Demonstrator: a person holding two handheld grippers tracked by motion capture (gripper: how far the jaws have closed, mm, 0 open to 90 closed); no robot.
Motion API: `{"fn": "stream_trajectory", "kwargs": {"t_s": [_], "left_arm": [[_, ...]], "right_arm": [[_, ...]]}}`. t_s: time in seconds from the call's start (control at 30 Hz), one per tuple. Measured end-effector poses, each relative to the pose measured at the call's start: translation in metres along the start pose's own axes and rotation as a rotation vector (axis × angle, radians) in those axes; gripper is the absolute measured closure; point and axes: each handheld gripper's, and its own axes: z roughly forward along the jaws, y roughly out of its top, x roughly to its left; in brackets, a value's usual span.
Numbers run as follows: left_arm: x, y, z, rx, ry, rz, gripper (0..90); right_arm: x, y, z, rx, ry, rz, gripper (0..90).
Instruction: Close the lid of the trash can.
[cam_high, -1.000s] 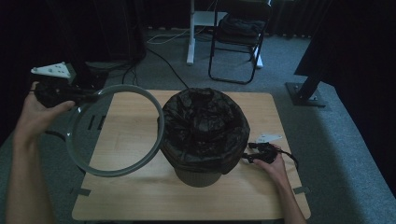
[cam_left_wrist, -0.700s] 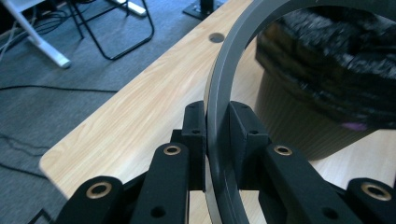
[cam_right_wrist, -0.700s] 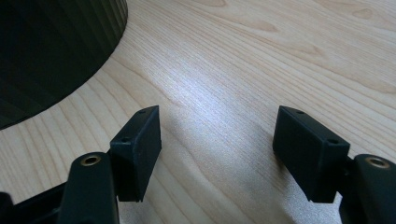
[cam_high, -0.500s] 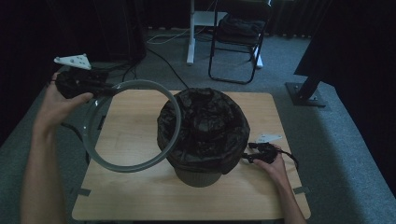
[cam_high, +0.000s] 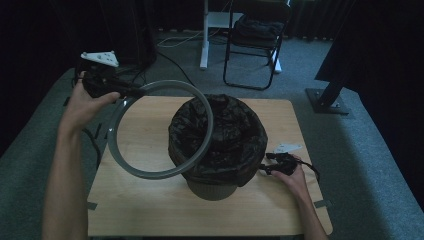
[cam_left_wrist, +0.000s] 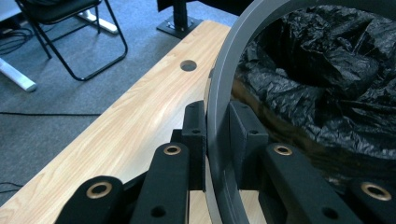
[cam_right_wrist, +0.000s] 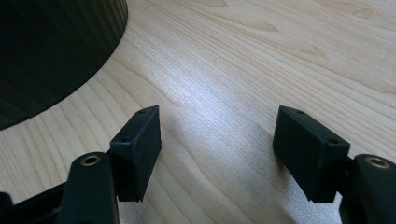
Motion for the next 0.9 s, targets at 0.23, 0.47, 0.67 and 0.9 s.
{"fn": "stream_trajectory", "kwargs": {"t_s": [0.23,0.47,0.67,0.9], "left_arm": [[-0.002,0.013,0.011,0.015,-0.018,0.007,78.0],[-0.004,0.020,0.016,0.021,-0.025,0.009,78.0],[-0.006,0.026,0.020,0.024,-0.031,0.014,78.0],[-0.006,0.029,0.025,0.016,-0.033,0.011,77.9]], "right_arm": [[0.000,0.000,0.000,0.000,0.000,0.000,31.6],[0.000,0.000,0.000,0.000,-0.002,-0.002,31.7],[0.001,0.000,0.000,0.001,-0.006,-0.005,31.6],[0.001,0.000,0.000,0.003,-0.010,-0.005,29.6]]}}
